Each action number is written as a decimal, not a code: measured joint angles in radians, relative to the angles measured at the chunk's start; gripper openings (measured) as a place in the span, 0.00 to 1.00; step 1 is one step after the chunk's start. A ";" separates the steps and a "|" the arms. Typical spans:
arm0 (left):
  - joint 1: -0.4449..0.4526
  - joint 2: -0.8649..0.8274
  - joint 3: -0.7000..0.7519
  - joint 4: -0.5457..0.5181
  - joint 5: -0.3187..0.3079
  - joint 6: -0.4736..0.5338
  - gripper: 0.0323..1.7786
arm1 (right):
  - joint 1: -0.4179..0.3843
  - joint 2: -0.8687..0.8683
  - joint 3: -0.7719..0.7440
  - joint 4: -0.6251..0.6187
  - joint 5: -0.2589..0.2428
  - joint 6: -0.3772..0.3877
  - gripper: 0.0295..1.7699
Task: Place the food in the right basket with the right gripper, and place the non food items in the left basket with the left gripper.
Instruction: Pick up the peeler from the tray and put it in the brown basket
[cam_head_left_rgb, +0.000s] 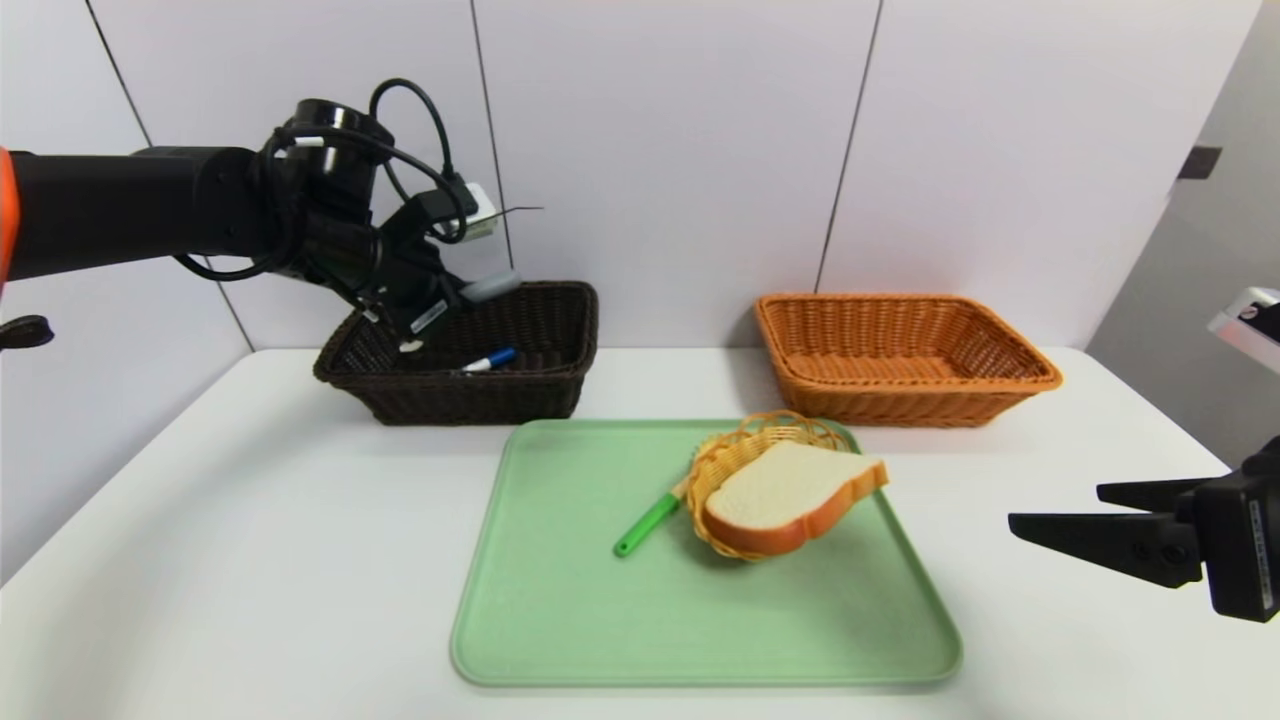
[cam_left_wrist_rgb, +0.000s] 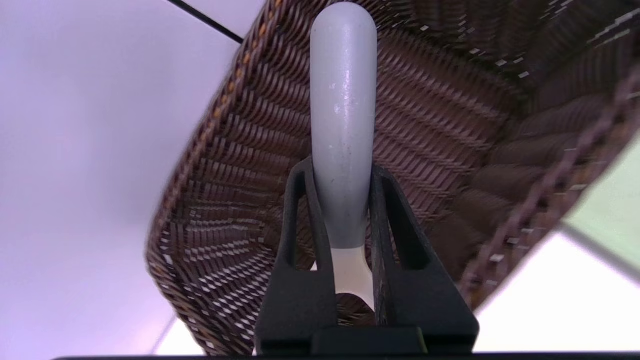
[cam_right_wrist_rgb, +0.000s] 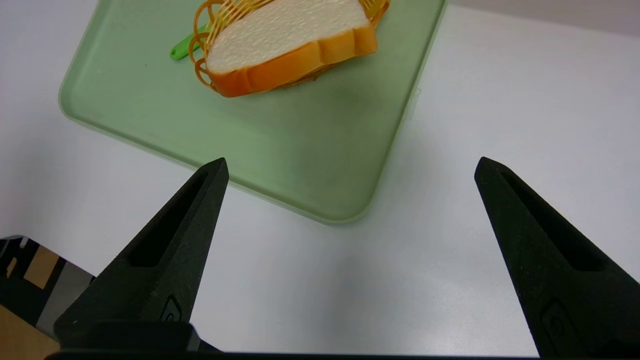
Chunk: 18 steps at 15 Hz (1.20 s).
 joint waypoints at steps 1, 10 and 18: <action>-0.001 0.019 -0.018 0.011 0.006 0.017 0.12 | 0.000 0.001 0.000 0.001 0.000 0.000 0.96; -0.036 0.140 -0.072 0.016 0.125 0.077 0.12 | -0.001 0.004 0.003 0.001 -0.003 0.000 0.96; -0.036 0.152 -0.081 0.015 0.125 0.054 0.45 | -0.002 0.001 0.005 0.003 -0.003 0.001 0.96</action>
